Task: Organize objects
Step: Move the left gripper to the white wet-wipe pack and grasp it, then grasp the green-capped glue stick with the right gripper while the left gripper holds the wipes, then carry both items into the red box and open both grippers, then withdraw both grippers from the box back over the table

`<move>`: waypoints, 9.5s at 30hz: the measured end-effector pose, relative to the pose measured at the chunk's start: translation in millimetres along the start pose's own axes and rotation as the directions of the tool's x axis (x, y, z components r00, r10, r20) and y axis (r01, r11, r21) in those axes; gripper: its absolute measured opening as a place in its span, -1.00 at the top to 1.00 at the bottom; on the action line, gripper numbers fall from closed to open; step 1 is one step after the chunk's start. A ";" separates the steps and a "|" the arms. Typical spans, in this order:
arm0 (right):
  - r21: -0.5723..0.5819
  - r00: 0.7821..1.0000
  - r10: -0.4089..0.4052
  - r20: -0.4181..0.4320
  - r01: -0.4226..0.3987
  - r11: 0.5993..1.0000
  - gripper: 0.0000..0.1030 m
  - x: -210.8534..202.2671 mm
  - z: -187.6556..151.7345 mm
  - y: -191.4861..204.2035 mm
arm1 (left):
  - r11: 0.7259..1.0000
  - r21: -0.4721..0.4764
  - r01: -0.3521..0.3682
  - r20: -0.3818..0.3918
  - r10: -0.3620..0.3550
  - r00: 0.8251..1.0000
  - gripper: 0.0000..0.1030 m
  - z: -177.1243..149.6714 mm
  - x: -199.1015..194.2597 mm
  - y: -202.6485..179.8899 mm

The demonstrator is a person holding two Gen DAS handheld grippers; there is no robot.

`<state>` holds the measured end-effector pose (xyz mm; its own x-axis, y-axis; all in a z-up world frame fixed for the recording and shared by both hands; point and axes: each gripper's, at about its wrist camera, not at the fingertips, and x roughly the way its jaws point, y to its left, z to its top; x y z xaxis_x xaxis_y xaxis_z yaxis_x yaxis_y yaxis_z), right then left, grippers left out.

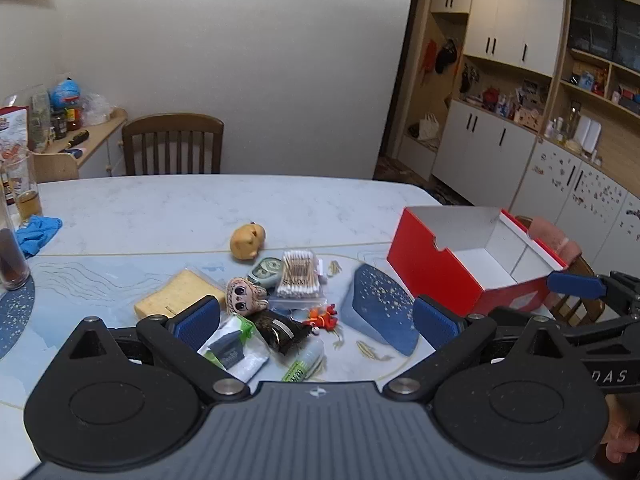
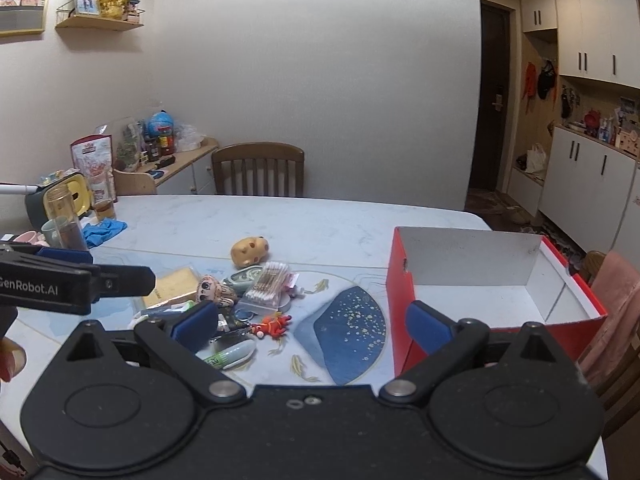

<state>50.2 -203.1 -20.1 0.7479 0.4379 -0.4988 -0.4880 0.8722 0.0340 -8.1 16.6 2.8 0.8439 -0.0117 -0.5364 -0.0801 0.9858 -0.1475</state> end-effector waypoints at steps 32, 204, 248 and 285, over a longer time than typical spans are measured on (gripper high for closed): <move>0.040 0.957 0.104 -0.271 -0.096 0.995 -0.58 99.6 -11.0 43.4 | 0.995 0.086 -0.044 -0.111 0.053 0.992 -0.99 -32.9 75.3 79.5; 0.065 0.921 -0.067 -0.384 0.099 0.993 -0.01 145.3 22.2 -266.9 | 0.840 0.428 0.334 -0.517 -0.076 0.853 -0.22 69.4 317.2 -270.1; -0.008 0.969 0.073 -0.234 -0.077 0.997 -0.91 104.4 39.1 -35.3 | 0.968 0.145 0.203 -0.244 -0.163 0.956 -0.99 52.5 124.7 -7.2; -0.165 0.896 0.114 -0.430 -0.201 0.966 -0.70 236.8 11.1 111.5 | 0.943 0.289 0.163 -0.322 -0.064 0.945 -0.99 0.2 197.7 167.5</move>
<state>178.0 0.3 -124.9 0.4212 0.3976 -0.8152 -0.6959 0.7181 -0.0093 145.4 179.4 -127.8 0.6315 -0.1284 -0.7647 0.2151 0.9765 0.0137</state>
